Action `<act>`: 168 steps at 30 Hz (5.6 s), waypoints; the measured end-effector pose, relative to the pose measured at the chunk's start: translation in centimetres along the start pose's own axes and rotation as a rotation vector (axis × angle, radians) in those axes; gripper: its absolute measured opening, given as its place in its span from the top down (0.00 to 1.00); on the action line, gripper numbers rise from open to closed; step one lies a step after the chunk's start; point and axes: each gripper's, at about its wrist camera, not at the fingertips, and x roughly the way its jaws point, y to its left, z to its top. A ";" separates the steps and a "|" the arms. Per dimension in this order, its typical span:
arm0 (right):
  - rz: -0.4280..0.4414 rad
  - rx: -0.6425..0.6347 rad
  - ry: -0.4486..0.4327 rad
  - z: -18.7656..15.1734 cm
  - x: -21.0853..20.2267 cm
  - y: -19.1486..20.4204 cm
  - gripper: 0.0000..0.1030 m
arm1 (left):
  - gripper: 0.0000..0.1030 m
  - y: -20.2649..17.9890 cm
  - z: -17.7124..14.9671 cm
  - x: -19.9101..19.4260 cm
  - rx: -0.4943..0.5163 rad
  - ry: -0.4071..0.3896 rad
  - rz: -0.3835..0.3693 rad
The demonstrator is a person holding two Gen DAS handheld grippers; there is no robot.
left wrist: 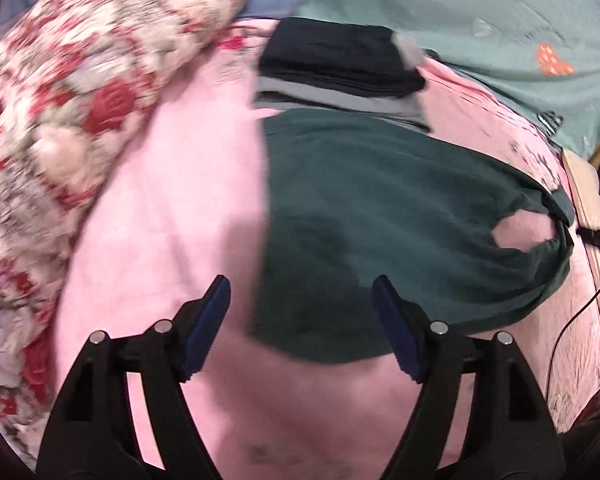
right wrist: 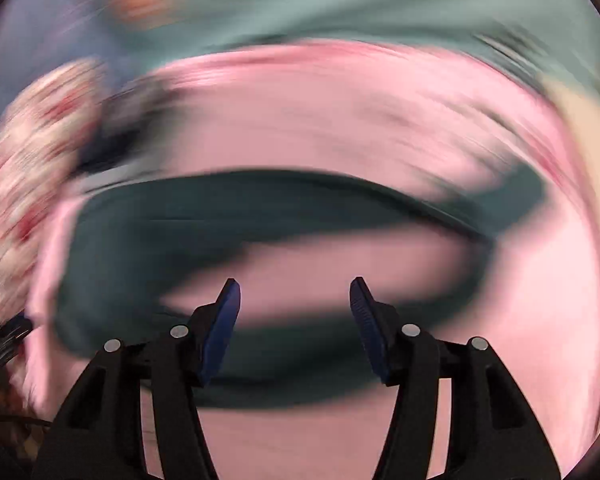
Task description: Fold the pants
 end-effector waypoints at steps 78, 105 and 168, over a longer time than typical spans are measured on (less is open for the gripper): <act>-0.097 0.491 -0.031 -0.2 -7.3 -26.1 0.41 | 0.16 -9.6 -1.3 2.6 0.065 0.155 0.200; -0.051 0.514 -0.005 -5.8 -7.9 -24.3 0.94 | 0.14 -8.9 -1.8 0.6 0.111 0.138 0.237; 0.324 -1.236 -0.192 -24.5 -4.3 38.4 0.99 | 0.77 7.8 -0.3 -0.2 0.160 0.099 -0.162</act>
